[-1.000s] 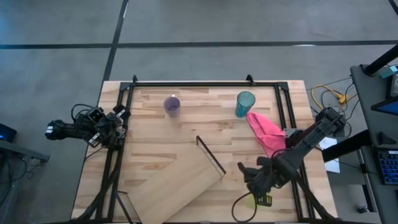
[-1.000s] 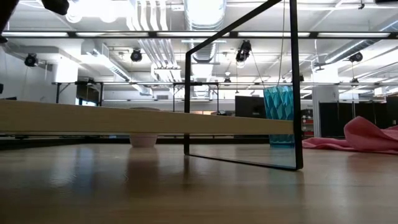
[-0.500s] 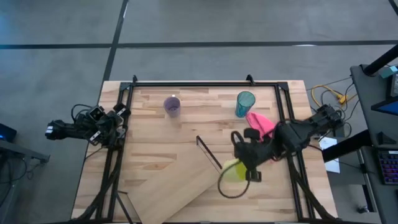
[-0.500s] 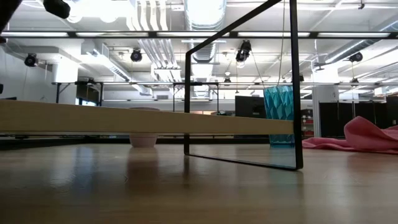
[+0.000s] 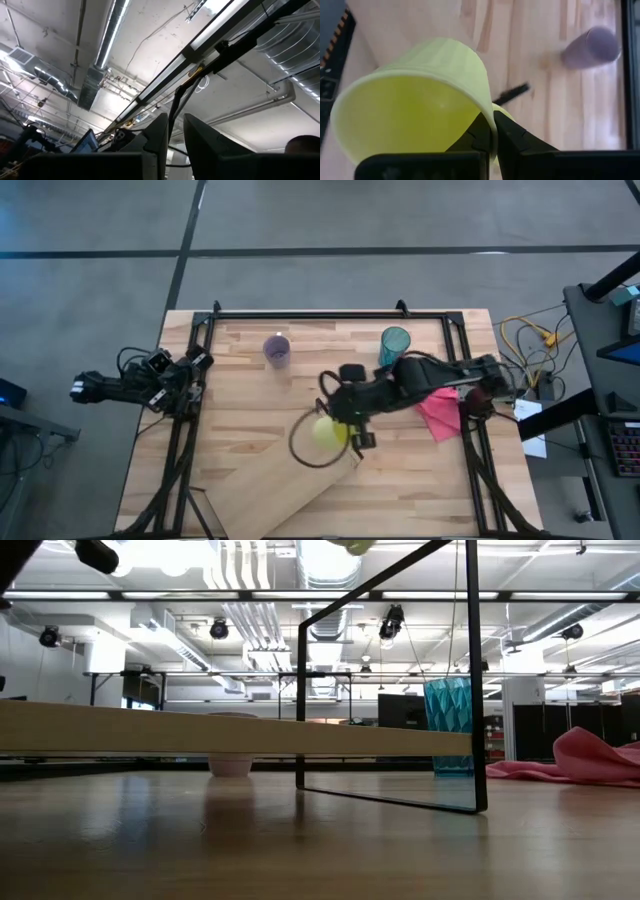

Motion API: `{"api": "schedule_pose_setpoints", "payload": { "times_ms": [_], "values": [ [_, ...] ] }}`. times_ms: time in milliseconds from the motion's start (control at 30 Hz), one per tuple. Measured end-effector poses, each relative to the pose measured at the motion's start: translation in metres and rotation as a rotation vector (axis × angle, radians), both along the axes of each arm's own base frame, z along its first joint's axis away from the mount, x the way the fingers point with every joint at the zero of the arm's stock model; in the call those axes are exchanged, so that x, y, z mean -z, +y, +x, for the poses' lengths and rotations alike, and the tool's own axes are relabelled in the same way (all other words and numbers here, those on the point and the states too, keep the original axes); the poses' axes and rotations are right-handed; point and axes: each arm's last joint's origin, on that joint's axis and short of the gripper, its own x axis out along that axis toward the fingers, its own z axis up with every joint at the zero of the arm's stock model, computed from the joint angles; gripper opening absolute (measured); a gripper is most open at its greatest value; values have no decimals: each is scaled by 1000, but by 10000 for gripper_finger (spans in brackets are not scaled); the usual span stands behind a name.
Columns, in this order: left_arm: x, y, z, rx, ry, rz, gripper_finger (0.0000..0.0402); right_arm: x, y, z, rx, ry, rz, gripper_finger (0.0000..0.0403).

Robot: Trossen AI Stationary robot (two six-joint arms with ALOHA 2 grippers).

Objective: Stack small to large cups/mugs on shelf
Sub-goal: Put the yellow mug on the shelf

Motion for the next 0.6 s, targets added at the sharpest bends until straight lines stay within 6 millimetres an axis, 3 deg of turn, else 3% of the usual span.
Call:
{"api": "schedule_pose_setpoints", "payload": {
  "times_ms": [167,367,600],
  "values": [
    [2,-1,6,-1,41,3,48,12,4,28,-107,-24,-34,9],
    [3,-1,10,3,64,2,47,42,10,39,-184,122,6,9],
    [4,-1,13,15,87,-15,48,59,19,54,-211,111,-8,9]
  ]
}}
